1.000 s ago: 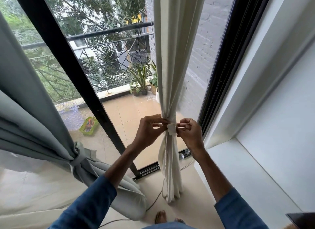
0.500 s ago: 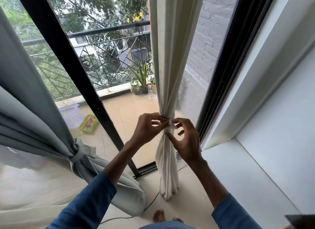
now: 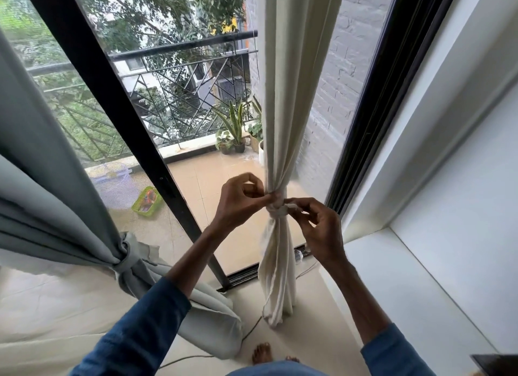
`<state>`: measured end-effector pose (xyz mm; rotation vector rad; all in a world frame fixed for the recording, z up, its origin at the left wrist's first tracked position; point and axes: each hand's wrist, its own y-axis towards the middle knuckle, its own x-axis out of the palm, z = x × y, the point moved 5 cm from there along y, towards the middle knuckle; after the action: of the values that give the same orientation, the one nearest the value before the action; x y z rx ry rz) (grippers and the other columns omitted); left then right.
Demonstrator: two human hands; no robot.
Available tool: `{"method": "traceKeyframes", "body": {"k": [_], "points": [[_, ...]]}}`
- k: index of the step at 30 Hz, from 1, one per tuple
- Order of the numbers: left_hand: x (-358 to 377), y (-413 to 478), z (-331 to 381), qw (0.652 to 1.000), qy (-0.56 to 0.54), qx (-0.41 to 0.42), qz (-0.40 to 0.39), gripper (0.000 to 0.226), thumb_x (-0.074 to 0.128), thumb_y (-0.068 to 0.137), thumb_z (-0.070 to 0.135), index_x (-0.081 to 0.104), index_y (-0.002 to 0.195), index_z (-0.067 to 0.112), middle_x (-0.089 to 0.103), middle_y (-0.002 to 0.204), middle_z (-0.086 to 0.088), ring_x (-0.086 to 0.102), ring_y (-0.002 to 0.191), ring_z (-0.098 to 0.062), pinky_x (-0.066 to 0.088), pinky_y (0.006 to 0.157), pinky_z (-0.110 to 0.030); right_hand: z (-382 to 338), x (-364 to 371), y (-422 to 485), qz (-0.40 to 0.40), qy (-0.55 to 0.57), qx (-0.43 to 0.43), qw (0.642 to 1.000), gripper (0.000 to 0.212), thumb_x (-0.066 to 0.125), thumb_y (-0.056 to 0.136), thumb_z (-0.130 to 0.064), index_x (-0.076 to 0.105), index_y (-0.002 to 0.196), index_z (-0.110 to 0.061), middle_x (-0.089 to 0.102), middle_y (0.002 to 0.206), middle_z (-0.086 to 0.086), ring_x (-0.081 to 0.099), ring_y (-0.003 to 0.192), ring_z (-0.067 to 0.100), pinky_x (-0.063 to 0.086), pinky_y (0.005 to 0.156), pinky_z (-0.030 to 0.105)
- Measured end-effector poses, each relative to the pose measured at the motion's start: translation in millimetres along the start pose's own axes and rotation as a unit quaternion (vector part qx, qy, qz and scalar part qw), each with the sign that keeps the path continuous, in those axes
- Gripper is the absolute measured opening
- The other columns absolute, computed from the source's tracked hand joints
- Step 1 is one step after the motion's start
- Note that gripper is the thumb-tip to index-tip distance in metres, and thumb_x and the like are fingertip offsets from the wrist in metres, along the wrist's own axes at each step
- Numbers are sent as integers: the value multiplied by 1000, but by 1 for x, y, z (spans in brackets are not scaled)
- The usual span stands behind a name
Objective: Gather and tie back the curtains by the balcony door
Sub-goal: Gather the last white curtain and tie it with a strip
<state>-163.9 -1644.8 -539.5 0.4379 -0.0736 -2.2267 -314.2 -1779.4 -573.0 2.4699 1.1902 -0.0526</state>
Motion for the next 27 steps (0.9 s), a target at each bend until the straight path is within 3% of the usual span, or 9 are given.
{"method": "traceKeyframes", "body": {"k": [2,4,8,13,19,27], "points": [[1,3,1,999,-27,-20,-32,51,89,75,22,56,111,6,76,85,-14,76,77,-29,63,69,-46,-1,-2,3,-19,-10,-4,1000,15,72,95,-20,76,109,-16,77,107,-8,73,103,14,61,86,43],[2,7,3,999,6,1,-51,55,85,79,23,57,124,11,77,91,-10,76,79,-26,63,71,-45,-2,-3,5,-26,-27,-12,999,15,71,96,-20,76,109,-17,76,110,-9,71,106,14,61,85,42],[10,9,14,991,93,76,-67,25,77,88,23,76,110,12,78,91,2,75,72,-17,62,70,-40,-8,-5,12,-7,-102,-55,993,15,74,92,-16,78,107,-15,74,107,-8,70,100,8,61,75,33],[17,6,17,985,112,100,-83,19,73,91,19,78,108,15,78,92,8,73,71,-10,60,70,-26,-11,-6,21,16,-120,-64,991,16,78,89,-17,80,105,-13,75,99,-6,71,90,5,59,69,23],[14,8,8,982,127,94,-103,14,69,94,14,79,101,9,78,85,-3,73,78,-22,59,76,-43,-14,-7,24,30,-99,-45,994,11,82,86,-20,82,96,-18,78,93,-11,73,84,3,59,66,23],[13,7,6,980,115,101,-128,15,65,96,13,78,102,7,77,87,-8,72,82,-30,58,78,-49,-19,-4,26,29,-102,-45,993,8,82,85,-24,81,92,-18,78,88,-13,73,81,0,62,65,28]]}}
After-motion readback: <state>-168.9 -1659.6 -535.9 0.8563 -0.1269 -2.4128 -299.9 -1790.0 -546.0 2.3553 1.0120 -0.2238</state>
